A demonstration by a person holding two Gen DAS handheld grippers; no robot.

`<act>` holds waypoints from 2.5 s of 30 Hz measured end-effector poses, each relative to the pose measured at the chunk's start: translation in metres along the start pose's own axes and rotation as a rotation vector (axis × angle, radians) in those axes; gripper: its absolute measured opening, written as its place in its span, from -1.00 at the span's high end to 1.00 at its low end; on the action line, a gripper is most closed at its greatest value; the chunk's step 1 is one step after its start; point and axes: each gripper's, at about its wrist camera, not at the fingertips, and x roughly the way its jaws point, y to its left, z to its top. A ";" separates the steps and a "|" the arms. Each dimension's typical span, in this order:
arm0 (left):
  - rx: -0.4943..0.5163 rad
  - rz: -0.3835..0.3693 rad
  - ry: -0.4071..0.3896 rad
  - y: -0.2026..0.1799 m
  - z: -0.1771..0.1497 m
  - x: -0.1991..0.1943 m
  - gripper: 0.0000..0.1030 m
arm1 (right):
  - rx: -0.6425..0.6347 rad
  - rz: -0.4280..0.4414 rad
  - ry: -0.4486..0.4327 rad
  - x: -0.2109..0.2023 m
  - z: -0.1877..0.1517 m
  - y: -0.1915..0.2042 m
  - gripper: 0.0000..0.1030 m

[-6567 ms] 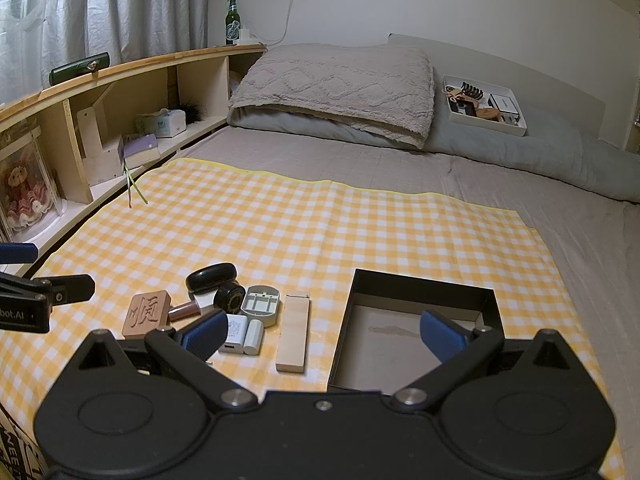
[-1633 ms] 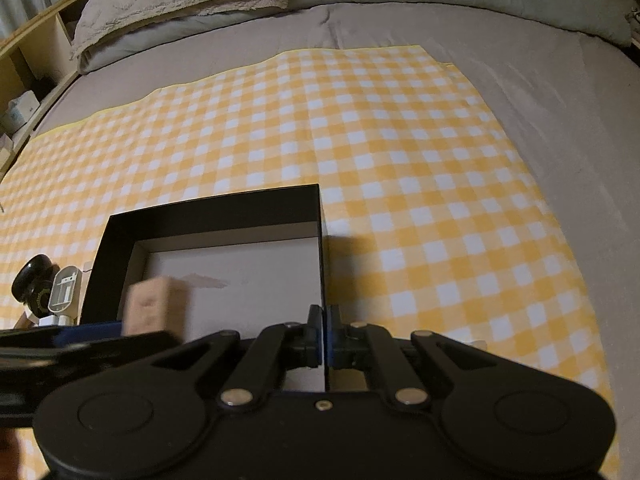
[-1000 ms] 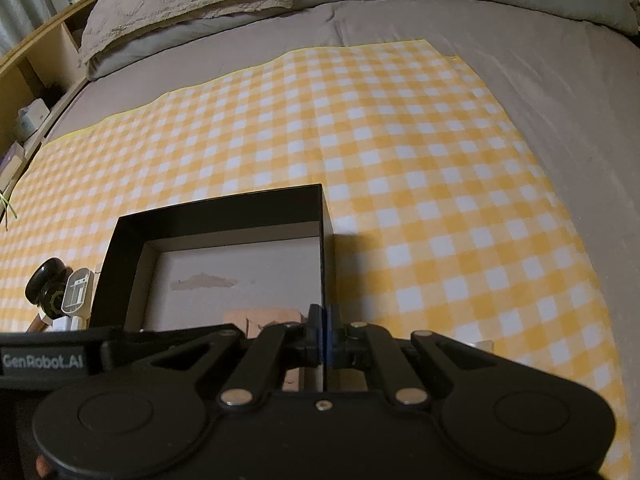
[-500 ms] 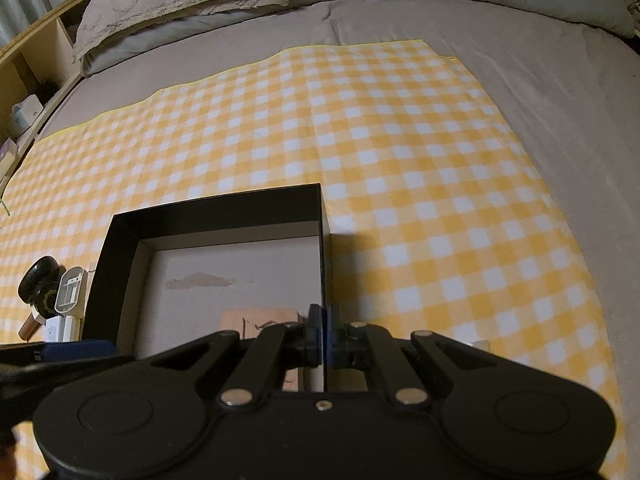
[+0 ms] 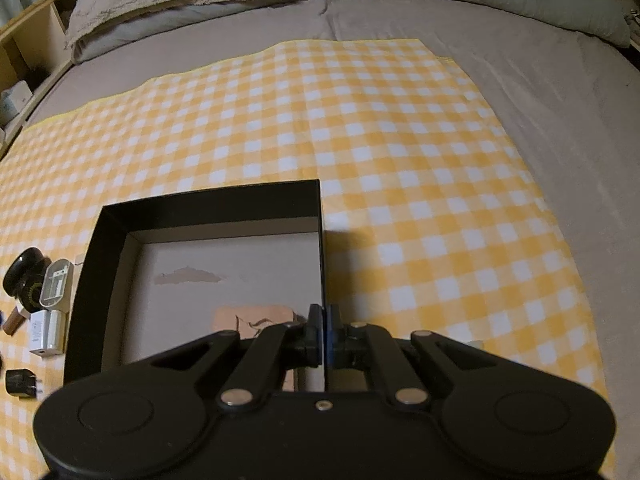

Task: Organize rigid objects
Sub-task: 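Move the left tool back over the remaining objects, then grasp the black charger plug with the left tool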

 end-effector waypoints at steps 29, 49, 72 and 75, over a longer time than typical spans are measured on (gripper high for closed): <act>0.014 0.290 0.006 0.139 -0.014 -0.035 -1.00 | -0.020 -0.036 0.022 0.004 0.002 0.006 0.95; -0.213 0.245 0.231 0.134 -0.048 -0.014 -0.28 | -0.024 -0.041 0.029 0.005 0.003 0.008 0.94; -0.166 0.193 0.252 0.125 -0.045 -0.001 0.02 | -0.037 -0.048 0.033 0.006 0.003 0.009 0.94; -0.155 0.217 0.255 0.123 -0.045 0.003 -0.14 | -0.035 -0.049 0.033 0.006 0.002 0.010 0.94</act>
